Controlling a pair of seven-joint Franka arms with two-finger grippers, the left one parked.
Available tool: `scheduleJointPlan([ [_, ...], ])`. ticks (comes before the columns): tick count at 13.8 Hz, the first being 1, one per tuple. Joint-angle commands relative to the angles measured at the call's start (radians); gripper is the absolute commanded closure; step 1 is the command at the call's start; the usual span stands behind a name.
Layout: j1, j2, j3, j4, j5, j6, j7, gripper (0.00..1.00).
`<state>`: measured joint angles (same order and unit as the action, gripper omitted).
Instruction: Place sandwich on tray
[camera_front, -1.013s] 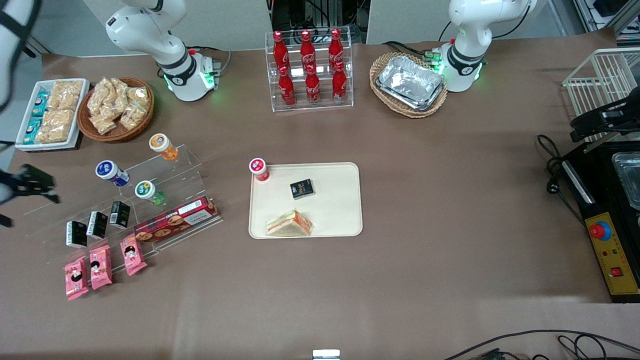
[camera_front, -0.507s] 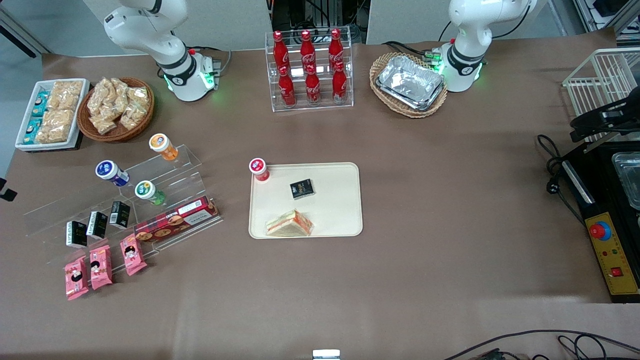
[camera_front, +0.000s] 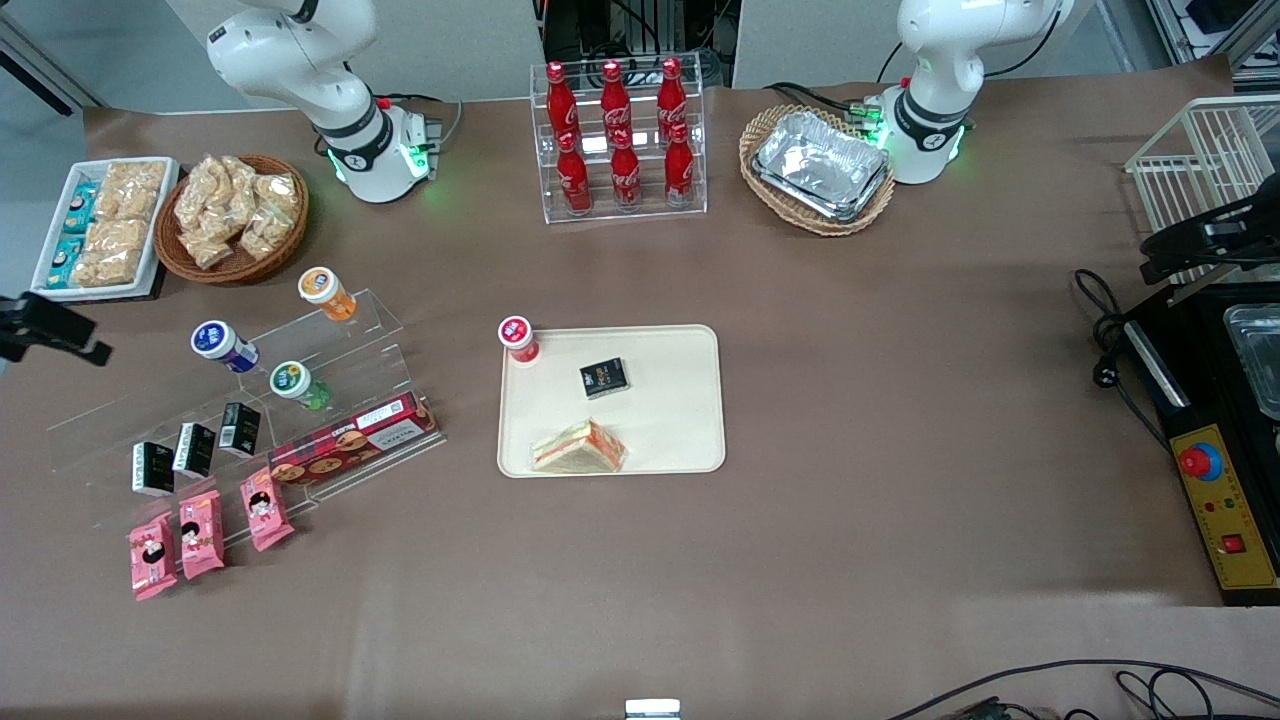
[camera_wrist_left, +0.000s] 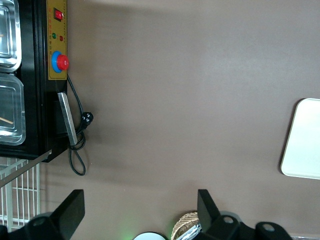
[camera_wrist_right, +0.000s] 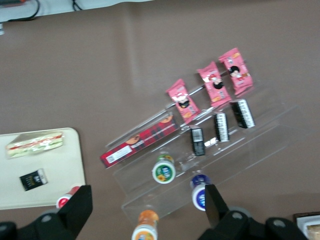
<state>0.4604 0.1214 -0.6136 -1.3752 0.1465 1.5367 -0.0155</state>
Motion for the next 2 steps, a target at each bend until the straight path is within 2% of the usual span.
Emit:
scheduleJointPlan([
  [1, -0.210, -0.025, 0.239, 0.002, -0.013, -0.020, 0.032, 0.00],
  [2, -0.221, -0.040, 0.258, 0.001, -0.010, -0.018, 0.032, 0.00],
])
